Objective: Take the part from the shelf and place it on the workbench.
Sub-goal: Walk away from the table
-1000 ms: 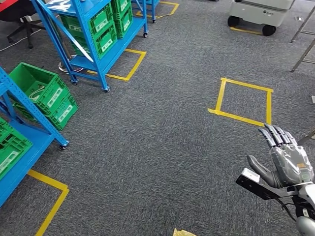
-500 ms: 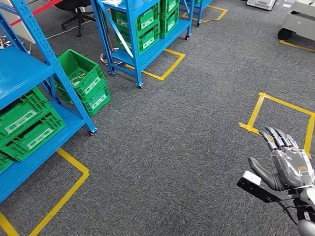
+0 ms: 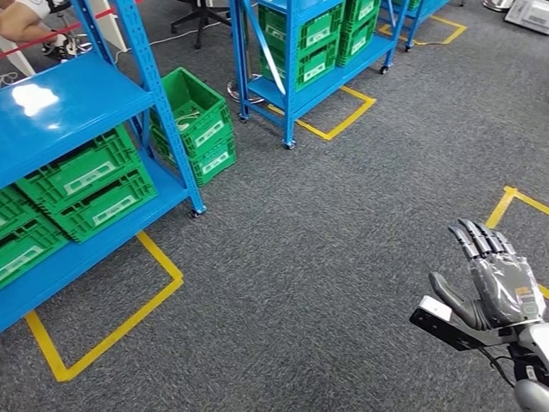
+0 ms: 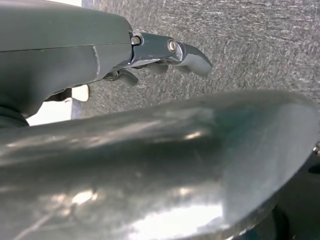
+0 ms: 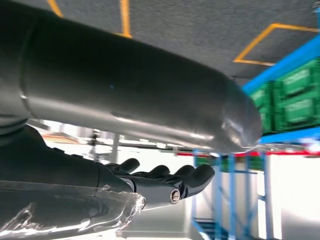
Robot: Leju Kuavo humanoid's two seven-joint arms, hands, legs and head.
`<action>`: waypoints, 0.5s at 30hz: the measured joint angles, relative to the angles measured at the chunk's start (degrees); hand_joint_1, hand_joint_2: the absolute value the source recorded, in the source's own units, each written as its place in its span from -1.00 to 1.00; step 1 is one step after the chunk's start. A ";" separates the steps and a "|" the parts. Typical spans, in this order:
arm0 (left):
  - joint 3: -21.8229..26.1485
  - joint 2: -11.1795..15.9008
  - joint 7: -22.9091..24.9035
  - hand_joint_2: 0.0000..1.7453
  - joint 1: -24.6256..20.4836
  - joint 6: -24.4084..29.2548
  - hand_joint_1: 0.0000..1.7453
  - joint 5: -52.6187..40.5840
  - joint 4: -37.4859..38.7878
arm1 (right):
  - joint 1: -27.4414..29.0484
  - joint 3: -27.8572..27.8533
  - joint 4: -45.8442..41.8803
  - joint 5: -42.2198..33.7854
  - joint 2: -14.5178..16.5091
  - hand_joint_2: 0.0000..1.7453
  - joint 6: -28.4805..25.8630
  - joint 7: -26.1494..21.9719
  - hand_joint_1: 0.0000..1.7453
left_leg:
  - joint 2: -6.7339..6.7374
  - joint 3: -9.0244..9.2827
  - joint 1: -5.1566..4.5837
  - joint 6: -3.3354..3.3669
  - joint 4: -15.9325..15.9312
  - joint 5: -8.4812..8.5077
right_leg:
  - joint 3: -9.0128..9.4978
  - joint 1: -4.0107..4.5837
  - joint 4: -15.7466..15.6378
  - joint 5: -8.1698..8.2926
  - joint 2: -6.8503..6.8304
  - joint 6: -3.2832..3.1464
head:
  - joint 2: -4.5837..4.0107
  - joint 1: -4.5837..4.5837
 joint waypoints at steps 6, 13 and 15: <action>-0.27 -0.01 0.04 -1.00 -0.05 0.13 -1.00 0.08 0.07 | -0.23 0.14 0.14 0.00 -0.01 -1.00 0.04 0.01 -1.00 | -4.19 0.18 0.73 1.31 -0.31 0.35 | -6.02 -0.48 12.84 -6.58 6.77 1.38 | 0.00 0.61; -0.49 -0.03 0.04 -1.00 -0.16 0.14 -1.00 0.08 0.22 | -0.22 0.52 0.42 -0.01 -0.01 -1.00 0.09 0.01 -1.00 | -9.77 0.16 0.88 0.56 -0.05 0.56 | -1.73 -1.30 1.45 0.78 11.62 1.18 | 0.00 0.60; -0.51 0.01 0.05 -1.00 -0.11 0.15 -1.00 0.08 0.27 | -0.24 0.59 0.46 -0.01 -0.01 -1.00 0.10 0.01 -1.00 | -11.19 -0.50 1.04 -0.24 -0.04 0.99 | -1.25 -1.20 0.55 0.75 11.61 0.81 | 0.00 0.55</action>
